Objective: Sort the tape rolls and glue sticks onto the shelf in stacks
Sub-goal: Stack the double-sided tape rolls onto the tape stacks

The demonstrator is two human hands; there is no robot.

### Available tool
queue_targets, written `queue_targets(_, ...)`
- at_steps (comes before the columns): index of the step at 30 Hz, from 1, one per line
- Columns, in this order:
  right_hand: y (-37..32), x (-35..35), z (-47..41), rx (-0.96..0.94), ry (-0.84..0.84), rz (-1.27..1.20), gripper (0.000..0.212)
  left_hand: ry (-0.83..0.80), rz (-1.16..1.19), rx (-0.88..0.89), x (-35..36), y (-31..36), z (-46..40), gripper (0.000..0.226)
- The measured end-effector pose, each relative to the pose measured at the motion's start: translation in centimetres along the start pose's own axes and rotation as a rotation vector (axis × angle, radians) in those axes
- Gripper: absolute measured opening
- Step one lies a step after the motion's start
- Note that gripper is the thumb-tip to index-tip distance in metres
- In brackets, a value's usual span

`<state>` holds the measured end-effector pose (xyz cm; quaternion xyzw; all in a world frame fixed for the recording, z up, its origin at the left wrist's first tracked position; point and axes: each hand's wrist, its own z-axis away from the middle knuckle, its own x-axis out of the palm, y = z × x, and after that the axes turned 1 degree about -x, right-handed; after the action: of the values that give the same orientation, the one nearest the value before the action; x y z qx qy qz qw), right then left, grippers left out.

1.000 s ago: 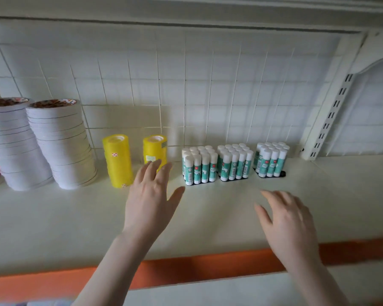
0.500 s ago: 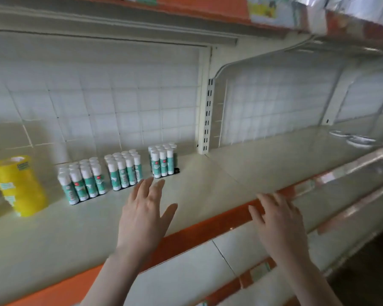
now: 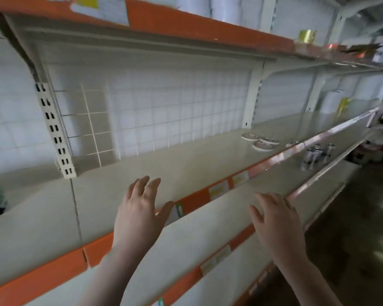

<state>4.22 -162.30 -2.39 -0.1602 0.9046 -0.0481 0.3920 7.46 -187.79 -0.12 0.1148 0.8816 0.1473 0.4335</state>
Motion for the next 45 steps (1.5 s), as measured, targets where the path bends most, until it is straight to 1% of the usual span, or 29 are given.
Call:
queue_targets(4,6.5,1.9,-3.2,0.018,0.007,-0.017,0.024,-0.032,0.05,-0.011,5.1,5.3,-3.8,0.054)
queue_targets(6,9.4,3.3,-5.1,0.022,0.021,-0.017,0.024,-0.018,0.061,0.006,8.1,7.3,-6.0,0.054)
queue_targets(9,14.0,5.8,-8.5,0.029,0.028,-0.01,0.021,-0.053,0.096,0.002,12.7,10.3,-9.3,0.057)
queue_targets(11,17.0,7.5,-11.1,0.04,0.001,-0.006,0.021,-0.063,0.116,-0.006,15.6,12.0,-11.7,0.058)
queue_targets(13,19.9,8.9,-14.0,0.057,-0.043,0.0,0.026,-0.075,0.129,0.001,18.2,13.7,-14.4,0.058)
queue_targets(18,25.7,11.5,-21.3,0.07,-0.062,-0.028,0.026,-0.083,0.12,0.003,22.9,17.6,-20.1,0.058)
queue_targets(22,29.4,14.8,-26.0,0.022,-0.039,-0.069,0.016,-0.051,0.083,-0.049,25.7,19.6,-22.9,0.056)
queue_targets(25,31.6,17.8,-29.2,-0.056,-0.011,-0.12,0.015,-0.03,0.027,-0.118,28.0,20.7,-24.2,0.056)
queue_targets(28,33.5,20.9,-31.7,-0.148,-0.089,-0.204,0.008,0.003,-0.036,-0.218,30.5,22.1,-25.0,0.056)
queue_targets(30,34.3,22.6,-33.2,-0.265,-0.139,-0.25,0.007,0.04,-0.07,-0.306,32.0,23.4,-25.3,0.056)
queue_targets(34,35.5,24.7,-35.3,-0.462,-0.239,-0.339,0.013,0.059,-0.135,-0.447,34.0,26.2,-25.5,0.056)
queue_targets(37,36.3,25.8,-36.1,-0.572,-0.288,-0.428,0.025,0.094,-0.171,-0.514,34.7,27.7,-25.7,0.055)
queue_targets(40,36.8,26.3,-36.6,-0.626,-0.337,-0.439,0.026,0.108,-0.208,-0.556,35.2,28.5,-25.7,0.055)
queue_targets(45,37.0,26.8,-37.0,-0.662,-0.362,-0.478,0.024,0.111,-0.224,-0.579,35.8,29.0,-25.4,0.055)
